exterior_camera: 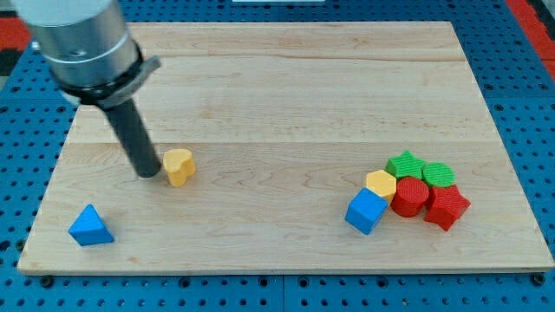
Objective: Move the blue triangle parallel to the yellow heart
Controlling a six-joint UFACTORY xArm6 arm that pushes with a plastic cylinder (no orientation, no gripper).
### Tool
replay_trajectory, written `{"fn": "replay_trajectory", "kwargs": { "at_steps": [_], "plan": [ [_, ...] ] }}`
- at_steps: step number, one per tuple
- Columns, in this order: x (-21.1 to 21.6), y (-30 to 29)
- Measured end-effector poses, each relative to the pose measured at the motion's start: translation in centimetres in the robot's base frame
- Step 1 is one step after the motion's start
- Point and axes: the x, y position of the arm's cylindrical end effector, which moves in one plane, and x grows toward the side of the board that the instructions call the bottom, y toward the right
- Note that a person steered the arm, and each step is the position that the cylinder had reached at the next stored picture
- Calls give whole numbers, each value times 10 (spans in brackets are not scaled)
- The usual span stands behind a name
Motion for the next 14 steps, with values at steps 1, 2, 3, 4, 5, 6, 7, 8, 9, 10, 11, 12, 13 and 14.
{"fn": "replay_trajectory", "kwargs": {
  "at_steps": [1, 2, 3, 4, 5, 6, 7, 8, 9, 10, 11, 12, 13, 14],
  "plan": [
    [0, 81],
    [-2, 156],
    [-4, 227],
    [6, 217],
    [44, 145],
    [77, 87],
    [126, 88],
    [129, 24],
    [111, -81],
    [80, -62],
    [55, -47],
    [23, -105],
    [15, -118],
    [-11, -144]
  ]
}}
